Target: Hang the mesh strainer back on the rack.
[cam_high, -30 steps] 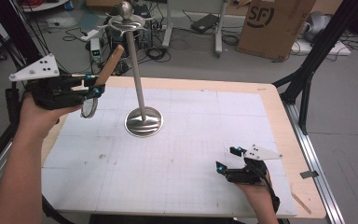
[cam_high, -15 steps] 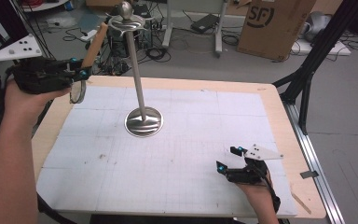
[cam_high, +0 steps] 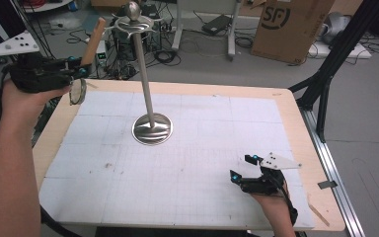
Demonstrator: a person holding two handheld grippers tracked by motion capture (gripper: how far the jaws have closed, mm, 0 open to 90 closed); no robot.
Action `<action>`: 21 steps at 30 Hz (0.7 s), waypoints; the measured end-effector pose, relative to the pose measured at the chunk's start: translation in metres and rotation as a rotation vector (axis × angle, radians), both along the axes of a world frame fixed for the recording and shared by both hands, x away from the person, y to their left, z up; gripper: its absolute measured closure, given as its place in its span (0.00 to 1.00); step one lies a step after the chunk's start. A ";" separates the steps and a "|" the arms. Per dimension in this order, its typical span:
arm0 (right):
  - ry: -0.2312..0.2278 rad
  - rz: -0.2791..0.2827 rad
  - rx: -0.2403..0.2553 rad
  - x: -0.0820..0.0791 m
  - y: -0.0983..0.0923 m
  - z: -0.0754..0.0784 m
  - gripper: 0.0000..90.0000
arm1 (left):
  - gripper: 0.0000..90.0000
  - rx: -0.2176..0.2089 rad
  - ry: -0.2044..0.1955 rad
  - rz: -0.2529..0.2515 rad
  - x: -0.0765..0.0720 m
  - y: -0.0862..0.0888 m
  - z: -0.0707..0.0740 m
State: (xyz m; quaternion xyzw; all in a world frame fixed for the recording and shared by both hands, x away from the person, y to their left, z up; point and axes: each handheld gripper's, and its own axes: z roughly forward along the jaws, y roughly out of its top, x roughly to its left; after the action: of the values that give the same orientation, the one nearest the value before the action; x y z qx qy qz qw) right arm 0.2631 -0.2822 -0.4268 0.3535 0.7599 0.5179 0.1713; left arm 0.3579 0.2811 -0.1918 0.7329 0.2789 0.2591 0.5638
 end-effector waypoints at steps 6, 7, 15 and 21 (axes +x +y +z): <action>0.002 -0.004 0.002 -0.001 -0.001 0.001 0.18 | 0.76 0.016 0.016 0.000 0.005 -0.006 -0.003; 0.002 -0.003 0.002 -0.001 -0.001 0.001 0.18 | 0.77 0.020 0.017 -0.001 0.005 -0.007 -0.003; 0.003 -0.003 0.005 -0.001 -0.001 0.001 0.18 | 0.76 0.048 0.015 -0.028 0.004 -0.019 -0.004; -0.002 -0.002 0.004 -0.001 -0.001 0.002 0.18 | 0.76 0.076 0.022 -0.033 0.005 -0.030 -0.006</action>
State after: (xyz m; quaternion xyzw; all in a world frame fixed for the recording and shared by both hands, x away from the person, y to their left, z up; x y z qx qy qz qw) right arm 0.2623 -0.2828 -0.4250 0.3539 0.7583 0.5198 0.1716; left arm 0.3633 0.2513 -0.1977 0.7611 0.2630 0.2520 0.5368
